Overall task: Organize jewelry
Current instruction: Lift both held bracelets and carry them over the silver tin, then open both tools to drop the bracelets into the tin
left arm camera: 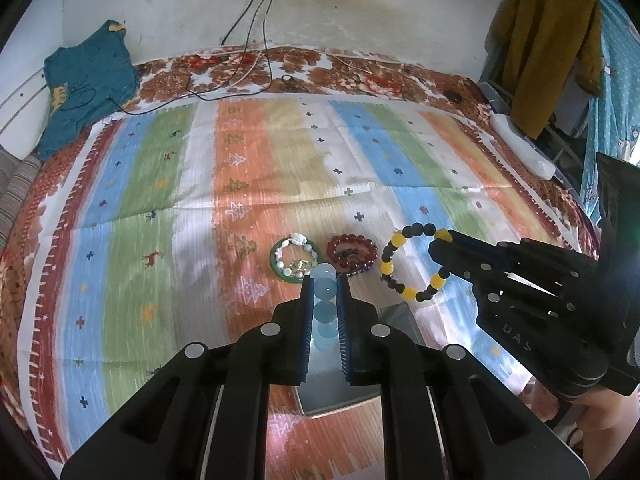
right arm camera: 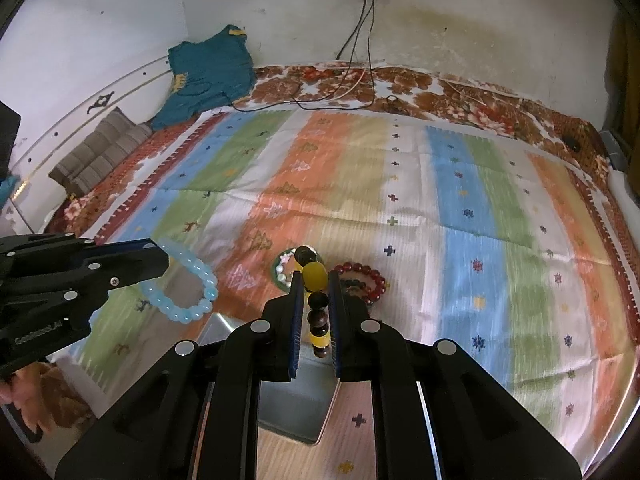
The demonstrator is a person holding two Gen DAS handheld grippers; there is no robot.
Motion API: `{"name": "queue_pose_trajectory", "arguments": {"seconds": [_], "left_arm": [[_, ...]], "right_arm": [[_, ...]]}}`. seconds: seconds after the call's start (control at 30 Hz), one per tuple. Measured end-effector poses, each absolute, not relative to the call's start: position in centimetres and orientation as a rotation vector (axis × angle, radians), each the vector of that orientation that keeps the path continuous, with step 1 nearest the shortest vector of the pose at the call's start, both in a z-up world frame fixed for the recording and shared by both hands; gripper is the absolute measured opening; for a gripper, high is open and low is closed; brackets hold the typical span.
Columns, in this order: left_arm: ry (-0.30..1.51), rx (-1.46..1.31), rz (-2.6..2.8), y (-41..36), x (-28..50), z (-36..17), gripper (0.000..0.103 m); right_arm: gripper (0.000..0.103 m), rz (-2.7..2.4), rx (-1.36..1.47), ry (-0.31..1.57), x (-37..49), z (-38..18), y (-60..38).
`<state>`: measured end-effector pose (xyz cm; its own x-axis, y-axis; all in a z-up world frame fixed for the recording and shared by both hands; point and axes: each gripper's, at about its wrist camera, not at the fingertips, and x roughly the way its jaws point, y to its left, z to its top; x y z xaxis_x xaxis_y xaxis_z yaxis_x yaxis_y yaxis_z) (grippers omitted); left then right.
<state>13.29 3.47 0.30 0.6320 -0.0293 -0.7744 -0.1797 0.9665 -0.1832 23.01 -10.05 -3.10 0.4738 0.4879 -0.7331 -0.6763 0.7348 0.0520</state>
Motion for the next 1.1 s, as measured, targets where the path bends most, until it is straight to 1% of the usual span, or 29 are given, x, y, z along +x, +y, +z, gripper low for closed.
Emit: {"name": "queue_pose_trajectory", "arguments": {"seconds": [0.3, 0.57, 0.7, 0.77, 0.83, 0.9, 1.0, 1.1], "left_arm": [[0.883, -0.243, 0.071, 2.3, 12.0, 0.2, 0.011], [0.911, -0.249, 0.08, 2.0, 11.6, -0.4, 0.011], [0.905, -0.245, 0.115, 2.3, 11.5, -0.2, 0.018], [0.903, -0.237, 0.133, 2.6, 11.5, -0.2, 0.02], [0.902, -0.239, 0.139, 2.9, 11.5, -0.1, 0.026], [0.903, -0.244, 0.146, 3.2, 11.5, -0.2, 0.029], [0.913, -0.248, 0.159, 3.6, 11.7, -0.5, 0.031], [0.919, -0.247, 0.169, 3.9, 12.0, -0.7, 0.039]], "right_arm": [[0.013, 0.748, -0.27, 0.812, 20.4, -3.3, -11.0], [0.013, 0.743, -0.279, 0.846, 19.8, -3.9, -11.2], [0.015, 0.692, -0.276, 0.852, 20.4, -4.0, -11.6], [0.024, 0.674, -0.267, 0.869, 20.9, -4.3, -11.9], [0.026, 0.662, -0.264, 0.878, 21.3, -4.4, -12.2], [0.027, 0.653, -0.259, 0.885, 21.6, -4.5, -12.3], [0.034, 0.639, -0.251, 0.898, 22.1, -4.7, -12.5], [0.037, 0.622, -0.251, 0.91, 22.7, -4.9, -12.6]]}}
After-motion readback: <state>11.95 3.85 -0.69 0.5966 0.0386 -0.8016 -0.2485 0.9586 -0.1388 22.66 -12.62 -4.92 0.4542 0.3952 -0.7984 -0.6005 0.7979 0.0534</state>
